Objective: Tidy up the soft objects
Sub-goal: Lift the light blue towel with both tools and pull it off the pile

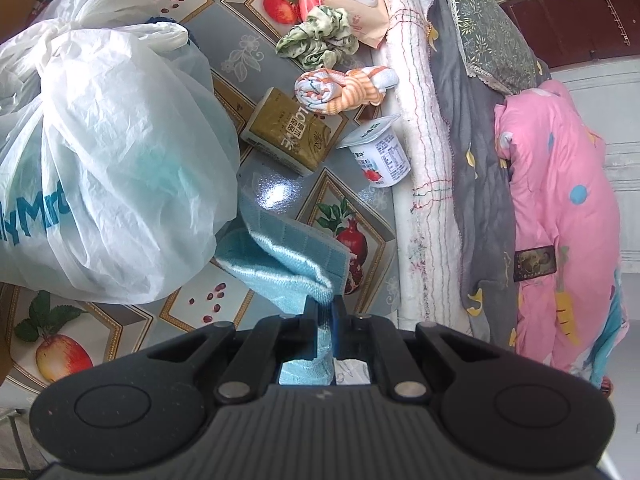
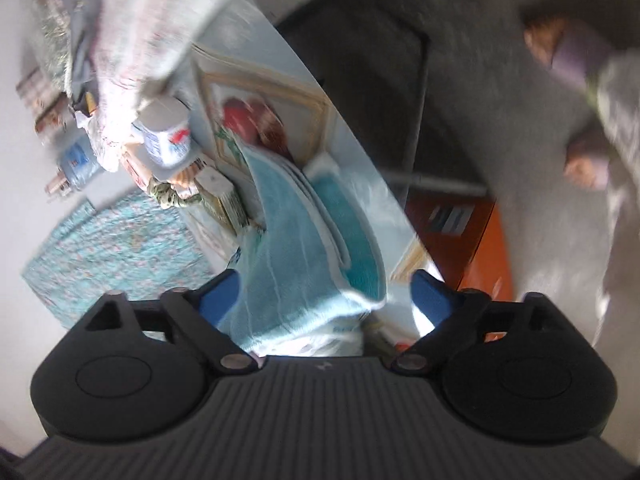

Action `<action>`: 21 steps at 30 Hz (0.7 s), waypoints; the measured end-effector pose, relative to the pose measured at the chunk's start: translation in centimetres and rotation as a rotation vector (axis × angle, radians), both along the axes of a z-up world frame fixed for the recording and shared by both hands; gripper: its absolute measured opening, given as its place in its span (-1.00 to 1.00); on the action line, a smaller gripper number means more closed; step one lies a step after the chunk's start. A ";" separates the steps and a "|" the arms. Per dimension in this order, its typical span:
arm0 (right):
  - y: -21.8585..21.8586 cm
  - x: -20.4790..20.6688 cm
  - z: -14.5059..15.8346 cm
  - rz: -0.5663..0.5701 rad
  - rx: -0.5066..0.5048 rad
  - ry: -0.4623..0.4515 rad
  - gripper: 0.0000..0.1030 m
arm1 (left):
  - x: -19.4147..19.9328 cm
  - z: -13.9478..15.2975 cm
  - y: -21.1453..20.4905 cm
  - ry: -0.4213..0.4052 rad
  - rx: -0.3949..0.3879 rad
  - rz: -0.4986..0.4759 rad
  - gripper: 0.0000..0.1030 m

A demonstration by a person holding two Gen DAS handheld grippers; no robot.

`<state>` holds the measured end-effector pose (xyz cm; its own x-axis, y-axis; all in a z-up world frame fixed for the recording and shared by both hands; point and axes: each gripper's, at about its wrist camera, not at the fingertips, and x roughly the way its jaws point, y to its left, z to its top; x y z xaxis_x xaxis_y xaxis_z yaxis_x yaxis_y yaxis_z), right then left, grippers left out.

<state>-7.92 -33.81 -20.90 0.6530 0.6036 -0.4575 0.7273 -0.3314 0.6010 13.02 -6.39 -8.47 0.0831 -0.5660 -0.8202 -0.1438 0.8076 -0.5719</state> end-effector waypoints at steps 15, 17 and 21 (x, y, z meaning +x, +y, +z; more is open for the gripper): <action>-3.0 10.3 9.2 0.053 -0.292 -0.342 -0.68 | 3.0 4.2 0.2 -0.117 -0.123 0.084 -0.88; -3.9 12.4 11.9 0.106 -0.375 -0.441 -0.69 | 3.7 5.5 0.2 -0.169 -0.149 0.090 -0.88; -4.4 13.0 14.6 0.203 -0.473 -0.509 -0.69 | 3.5 6.7 0.4 -0.209 -0.179 0.097 -0.88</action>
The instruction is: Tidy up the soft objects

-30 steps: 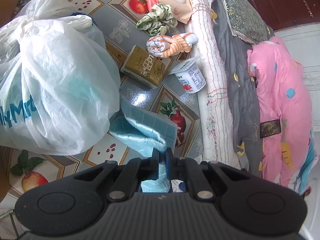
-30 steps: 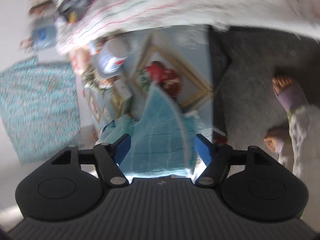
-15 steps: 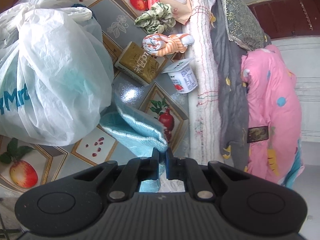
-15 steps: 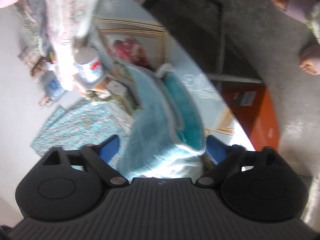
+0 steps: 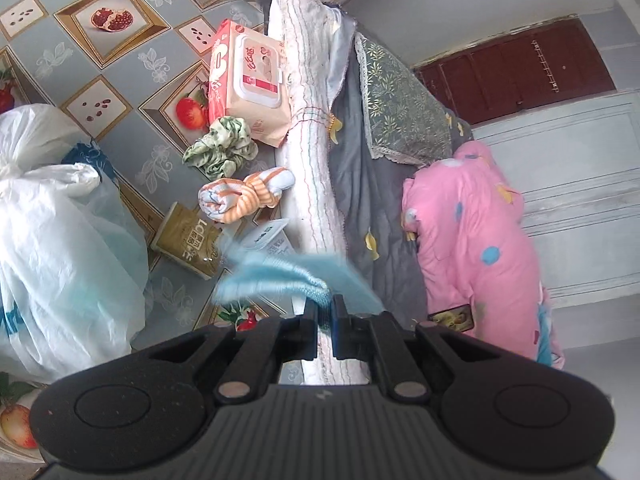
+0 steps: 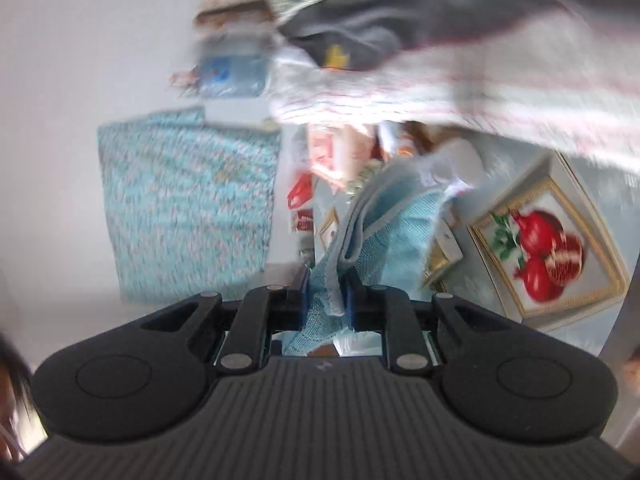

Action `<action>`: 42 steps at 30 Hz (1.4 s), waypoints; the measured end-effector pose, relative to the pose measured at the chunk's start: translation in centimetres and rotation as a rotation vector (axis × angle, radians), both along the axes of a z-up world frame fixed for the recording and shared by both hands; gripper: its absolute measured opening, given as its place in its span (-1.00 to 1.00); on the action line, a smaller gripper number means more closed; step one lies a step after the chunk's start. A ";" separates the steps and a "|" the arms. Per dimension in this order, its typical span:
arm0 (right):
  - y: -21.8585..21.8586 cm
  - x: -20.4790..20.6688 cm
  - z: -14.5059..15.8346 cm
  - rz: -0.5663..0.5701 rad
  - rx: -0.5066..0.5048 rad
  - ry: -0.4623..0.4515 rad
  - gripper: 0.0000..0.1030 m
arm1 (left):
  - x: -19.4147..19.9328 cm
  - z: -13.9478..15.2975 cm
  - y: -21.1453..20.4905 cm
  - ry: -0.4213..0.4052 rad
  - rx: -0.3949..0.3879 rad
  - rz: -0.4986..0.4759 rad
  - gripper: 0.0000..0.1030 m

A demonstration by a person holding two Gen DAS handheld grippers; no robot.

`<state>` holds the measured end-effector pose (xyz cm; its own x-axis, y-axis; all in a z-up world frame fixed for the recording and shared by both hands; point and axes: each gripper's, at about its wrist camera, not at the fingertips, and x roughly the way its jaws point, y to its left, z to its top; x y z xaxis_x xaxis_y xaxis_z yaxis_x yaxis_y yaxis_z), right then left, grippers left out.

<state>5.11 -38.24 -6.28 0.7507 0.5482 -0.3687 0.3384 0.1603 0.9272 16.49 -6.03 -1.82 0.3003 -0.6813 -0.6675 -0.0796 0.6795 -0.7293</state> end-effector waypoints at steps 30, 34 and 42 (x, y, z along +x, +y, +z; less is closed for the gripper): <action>-0.3 1.1 -6.8 0.144 -0.077 0.350 -0.69 | -0.1 -6.8 -1.6 0.196 0.204 -0.043 -0.88; -0.5 -0.1 -8.4 0.132 -0.049 0.432 -0.69 | -1.5 -9.3 -1.7 0.281 0.247 -0.070 -0.88; -0.7 3.5 -8.5 0.082 -0.003 0.396 -0.65 | 1.0 -8.8 -1.3 0.260 0.255 -0.019 -0.87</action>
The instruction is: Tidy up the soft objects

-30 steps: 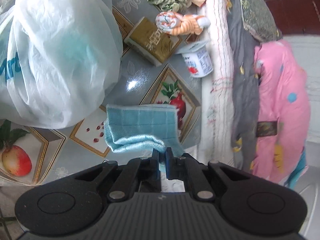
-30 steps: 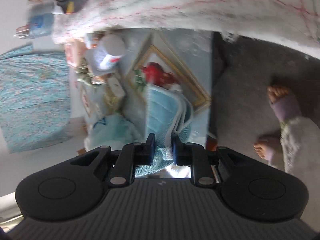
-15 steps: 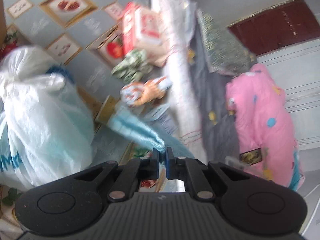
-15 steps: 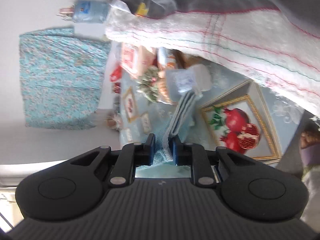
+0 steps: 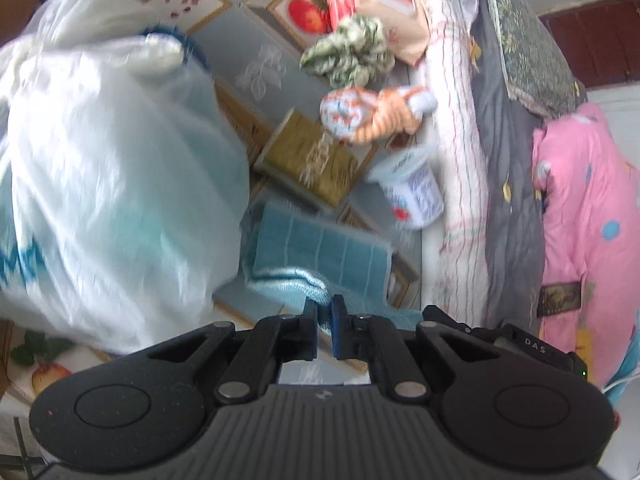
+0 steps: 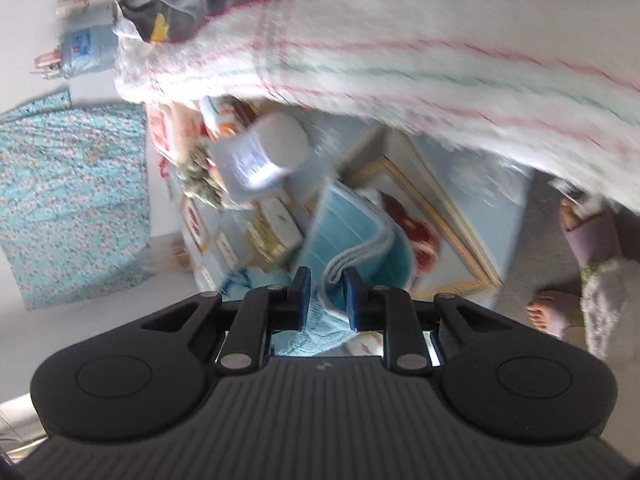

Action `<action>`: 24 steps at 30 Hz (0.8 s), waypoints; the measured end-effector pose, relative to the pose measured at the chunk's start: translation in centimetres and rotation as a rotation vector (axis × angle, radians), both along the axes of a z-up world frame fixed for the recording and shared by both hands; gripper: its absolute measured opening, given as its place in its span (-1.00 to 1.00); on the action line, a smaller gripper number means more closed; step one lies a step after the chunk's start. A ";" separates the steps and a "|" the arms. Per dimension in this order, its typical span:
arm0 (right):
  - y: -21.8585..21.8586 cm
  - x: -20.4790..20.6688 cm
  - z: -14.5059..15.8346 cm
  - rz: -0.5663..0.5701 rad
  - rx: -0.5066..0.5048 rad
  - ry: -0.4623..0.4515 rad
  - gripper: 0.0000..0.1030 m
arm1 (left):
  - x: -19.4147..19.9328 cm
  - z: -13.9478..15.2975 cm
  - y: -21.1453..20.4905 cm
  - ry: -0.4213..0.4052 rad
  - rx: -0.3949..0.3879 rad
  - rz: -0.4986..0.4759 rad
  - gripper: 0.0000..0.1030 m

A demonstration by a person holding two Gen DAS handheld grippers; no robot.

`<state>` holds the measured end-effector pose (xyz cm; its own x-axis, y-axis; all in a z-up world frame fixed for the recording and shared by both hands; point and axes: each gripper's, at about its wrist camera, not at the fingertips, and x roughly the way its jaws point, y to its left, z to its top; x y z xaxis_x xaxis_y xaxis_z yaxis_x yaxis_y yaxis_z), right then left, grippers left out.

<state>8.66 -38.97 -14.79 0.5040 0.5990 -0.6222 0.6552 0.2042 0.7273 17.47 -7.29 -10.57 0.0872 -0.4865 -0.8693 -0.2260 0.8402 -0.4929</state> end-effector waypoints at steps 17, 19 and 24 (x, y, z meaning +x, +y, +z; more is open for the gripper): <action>-1.6 0.5 4.6 0.116 -0.117 -0.264 -0.48 | 3.0 -0.8 0.0 -0.017 0.008 0.109 -0.47; -0.8 0.5 4.9 0.203 -0.101 -0.291 -0.47 | 2.9 -1.0 -0.1 -0.015 0.016 0.101 -0.47; 1.9 -0.2 4.8 0.429 -0.040 -0.282 -0.43 | 2.1 -0.9 -0.2 -0.011 0.034 0.080 -0.47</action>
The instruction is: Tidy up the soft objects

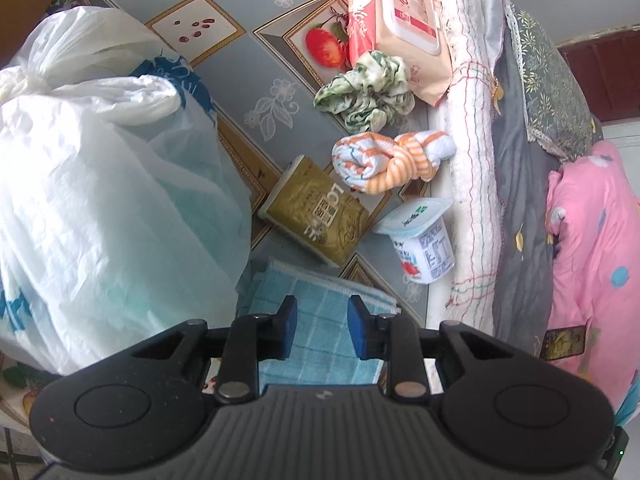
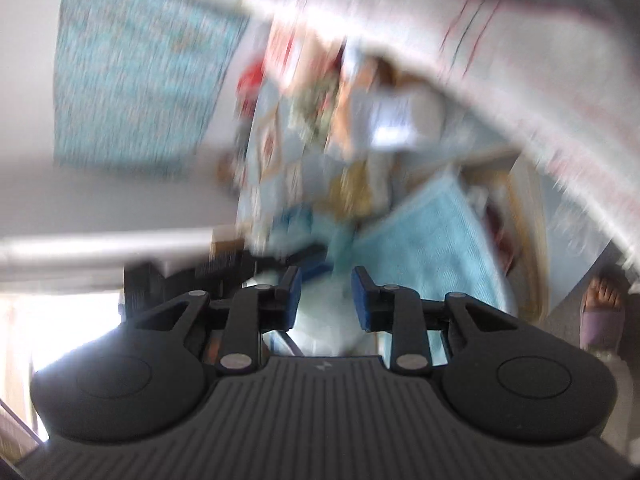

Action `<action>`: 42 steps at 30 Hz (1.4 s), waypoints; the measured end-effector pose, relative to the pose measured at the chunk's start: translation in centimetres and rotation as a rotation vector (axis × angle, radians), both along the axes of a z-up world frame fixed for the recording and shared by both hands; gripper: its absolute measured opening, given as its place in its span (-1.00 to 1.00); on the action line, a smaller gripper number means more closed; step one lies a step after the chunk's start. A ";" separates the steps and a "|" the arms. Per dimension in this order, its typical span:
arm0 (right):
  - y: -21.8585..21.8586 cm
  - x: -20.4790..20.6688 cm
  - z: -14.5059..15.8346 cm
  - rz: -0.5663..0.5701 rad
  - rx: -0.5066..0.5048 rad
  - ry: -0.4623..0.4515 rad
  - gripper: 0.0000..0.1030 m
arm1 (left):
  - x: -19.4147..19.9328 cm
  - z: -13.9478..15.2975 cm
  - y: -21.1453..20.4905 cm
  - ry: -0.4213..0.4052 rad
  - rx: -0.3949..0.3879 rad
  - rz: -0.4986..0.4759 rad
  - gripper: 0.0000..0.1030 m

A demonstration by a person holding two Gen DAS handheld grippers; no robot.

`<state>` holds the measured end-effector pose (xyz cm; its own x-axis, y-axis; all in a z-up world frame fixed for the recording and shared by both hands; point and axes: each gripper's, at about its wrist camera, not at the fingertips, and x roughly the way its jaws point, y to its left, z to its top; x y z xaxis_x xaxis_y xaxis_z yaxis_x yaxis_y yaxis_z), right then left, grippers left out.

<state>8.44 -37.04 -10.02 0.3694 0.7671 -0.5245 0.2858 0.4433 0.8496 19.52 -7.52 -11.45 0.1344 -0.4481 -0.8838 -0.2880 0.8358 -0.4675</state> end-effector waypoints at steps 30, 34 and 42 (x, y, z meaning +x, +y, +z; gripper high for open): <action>1.8 -10.9 -11.4 -0.481 0.059 0.437 -0.44 | -0.7 -1.1 -2.2 0.001 0.044 -0.181 -0.44; 1.6 -11.0 -10.2 -0.479 0.072 0.412 -0.40 | -0.6 -1.4 -2.4 0.000 0.050 -0.188 -0.44; 1.8 -9.4 -11.5 -0.476 0.075 0.441 -0.29 | -0.4 -2.2 -3.2 0.018 0.050 -0.201 -0.44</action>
<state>-0.96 -35.25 -21.52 0.4401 0.6135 -0.6557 0.7651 0.1260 0.6314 19.17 -10.70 -13.67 0.0307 -0.4195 -0.9073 -0.1215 0.8994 -0.4199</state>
